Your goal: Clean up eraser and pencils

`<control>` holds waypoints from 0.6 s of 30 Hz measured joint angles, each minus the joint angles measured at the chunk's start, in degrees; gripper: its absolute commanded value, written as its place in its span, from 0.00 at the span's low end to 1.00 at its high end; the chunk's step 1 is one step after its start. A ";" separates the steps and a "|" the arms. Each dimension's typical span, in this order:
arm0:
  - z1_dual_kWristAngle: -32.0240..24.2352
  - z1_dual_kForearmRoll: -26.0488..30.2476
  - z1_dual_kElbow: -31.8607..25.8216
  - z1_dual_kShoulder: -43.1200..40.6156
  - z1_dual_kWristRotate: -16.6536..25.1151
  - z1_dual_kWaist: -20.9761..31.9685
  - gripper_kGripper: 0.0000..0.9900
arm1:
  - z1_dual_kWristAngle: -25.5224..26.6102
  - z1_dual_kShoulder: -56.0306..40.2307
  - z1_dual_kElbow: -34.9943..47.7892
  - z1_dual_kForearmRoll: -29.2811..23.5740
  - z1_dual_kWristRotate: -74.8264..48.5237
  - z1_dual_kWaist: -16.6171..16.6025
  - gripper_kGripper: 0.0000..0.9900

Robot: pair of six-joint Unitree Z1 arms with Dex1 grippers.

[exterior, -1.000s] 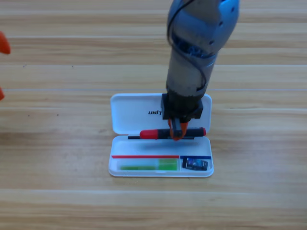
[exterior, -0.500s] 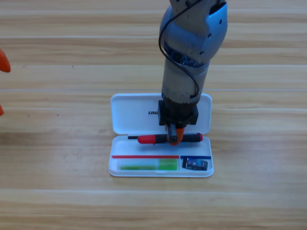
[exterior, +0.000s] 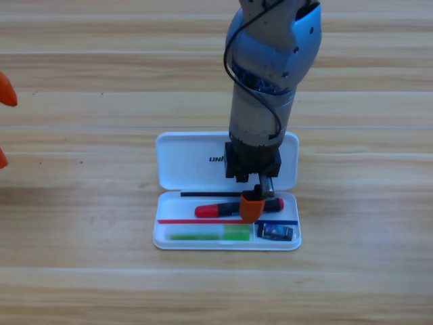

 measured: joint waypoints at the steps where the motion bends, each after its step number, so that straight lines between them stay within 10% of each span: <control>1: -0.03 -0.02 0.01 0.00 0.00 0.00 1.00 | 0.00 -0.01 0.00 0.05 0.08 0.00 0.86; 9: -0.90 -0.07 -2.00 0.53 -0.01 0.01 0.99 | 0.61 -6.35 5.88 0.20 0.76 0.57 0.90; 18: -6.17 -0.45 -11.71 10.87 0.05 2.21 0.69 | 9.40 -25.68 12.25 0.24 4.78 2.64 0.97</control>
